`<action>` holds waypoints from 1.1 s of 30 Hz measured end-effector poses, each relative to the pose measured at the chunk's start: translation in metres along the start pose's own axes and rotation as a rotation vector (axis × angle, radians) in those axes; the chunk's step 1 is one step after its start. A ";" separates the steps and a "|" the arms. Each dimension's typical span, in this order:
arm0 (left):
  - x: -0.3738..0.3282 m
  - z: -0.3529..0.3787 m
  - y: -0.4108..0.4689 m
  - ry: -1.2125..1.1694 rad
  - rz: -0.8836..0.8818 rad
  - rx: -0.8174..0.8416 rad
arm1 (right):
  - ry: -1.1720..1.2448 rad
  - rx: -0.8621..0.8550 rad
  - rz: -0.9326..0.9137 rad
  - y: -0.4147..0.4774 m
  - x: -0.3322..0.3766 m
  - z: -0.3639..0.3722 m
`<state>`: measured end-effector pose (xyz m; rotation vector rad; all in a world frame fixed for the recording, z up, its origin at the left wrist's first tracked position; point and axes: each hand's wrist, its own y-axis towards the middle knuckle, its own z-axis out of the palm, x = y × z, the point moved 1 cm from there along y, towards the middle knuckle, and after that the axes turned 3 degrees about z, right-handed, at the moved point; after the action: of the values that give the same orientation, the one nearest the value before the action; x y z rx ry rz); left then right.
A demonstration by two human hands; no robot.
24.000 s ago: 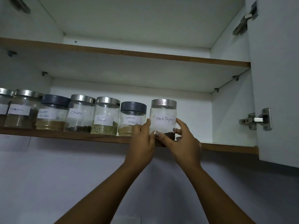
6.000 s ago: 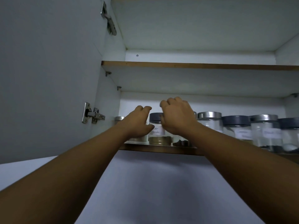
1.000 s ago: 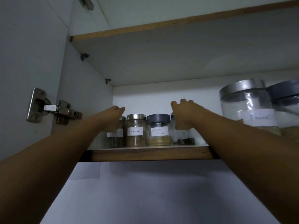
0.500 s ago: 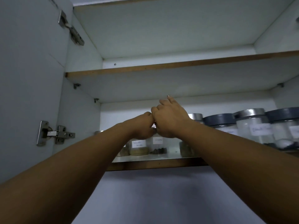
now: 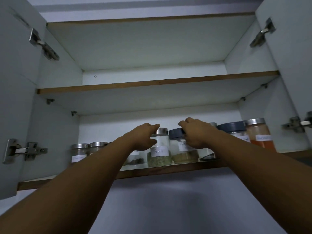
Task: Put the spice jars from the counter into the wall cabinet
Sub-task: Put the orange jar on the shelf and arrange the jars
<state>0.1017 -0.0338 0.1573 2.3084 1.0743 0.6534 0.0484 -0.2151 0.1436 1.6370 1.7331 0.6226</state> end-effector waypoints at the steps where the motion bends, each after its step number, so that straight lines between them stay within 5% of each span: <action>1: -0.003 -0.001 0.002 0.033 0.003 -0.039 | 0.010 0.029 -0.019 -0.002 -0.003 0.002; 7: -0.004 -0.007 0.007 -0.058 -0.026 -0.212 | 0.004 -0.033 -0.037 0.002 -0.002 0.004; 33: 0.061 0.066 0.084 0.102 -0.107 -0.178 | -0.059 0.128 0.044 0.106 0.014 0.079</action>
<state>0.2231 -0.0484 0.1718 2.0705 1.1291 0.7976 0.1783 -0.1983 0.1663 1.7670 1.7295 0.4877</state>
